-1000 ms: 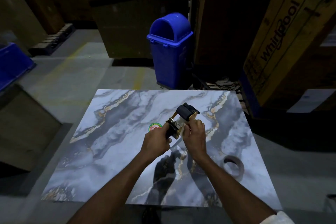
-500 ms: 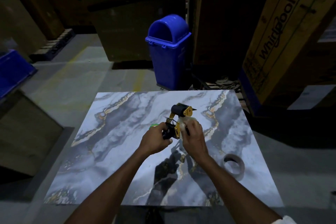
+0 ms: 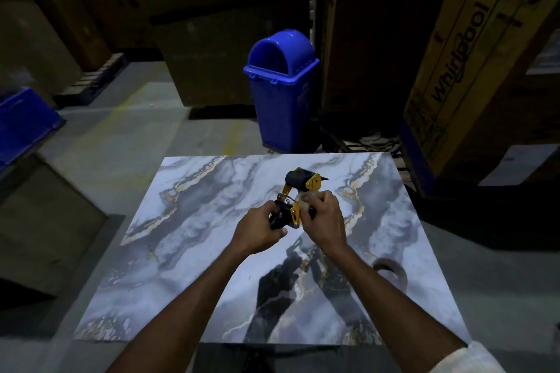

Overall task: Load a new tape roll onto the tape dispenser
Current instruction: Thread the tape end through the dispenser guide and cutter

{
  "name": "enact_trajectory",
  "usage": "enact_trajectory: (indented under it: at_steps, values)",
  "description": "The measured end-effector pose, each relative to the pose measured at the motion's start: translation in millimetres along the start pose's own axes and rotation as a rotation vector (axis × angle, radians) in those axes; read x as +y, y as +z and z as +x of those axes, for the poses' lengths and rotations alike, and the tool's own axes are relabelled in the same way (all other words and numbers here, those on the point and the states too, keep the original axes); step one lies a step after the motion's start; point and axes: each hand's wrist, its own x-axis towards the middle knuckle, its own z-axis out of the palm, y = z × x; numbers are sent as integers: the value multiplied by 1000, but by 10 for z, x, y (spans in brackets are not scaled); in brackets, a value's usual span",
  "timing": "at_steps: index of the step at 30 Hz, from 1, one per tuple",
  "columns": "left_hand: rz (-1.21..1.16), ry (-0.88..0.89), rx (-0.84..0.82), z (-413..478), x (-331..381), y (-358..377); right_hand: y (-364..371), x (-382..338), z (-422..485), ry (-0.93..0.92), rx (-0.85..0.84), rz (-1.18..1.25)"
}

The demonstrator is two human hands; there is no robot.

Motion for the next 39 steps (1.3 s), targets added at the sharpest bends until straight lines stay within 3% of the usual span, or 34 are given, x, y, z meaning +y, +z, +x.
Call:
enact_trajectory:
  at_steps: [16,32,39]
  values:
    - [93,5,22,62,-71,120,-37,-32,35,144,-25,187]
    - [140,-22,105,-77,-191,276,7,-186,-1,291,-94,126]
    - [202,-71,113,-215,-381,457,73,-354,-296,195,4,88]
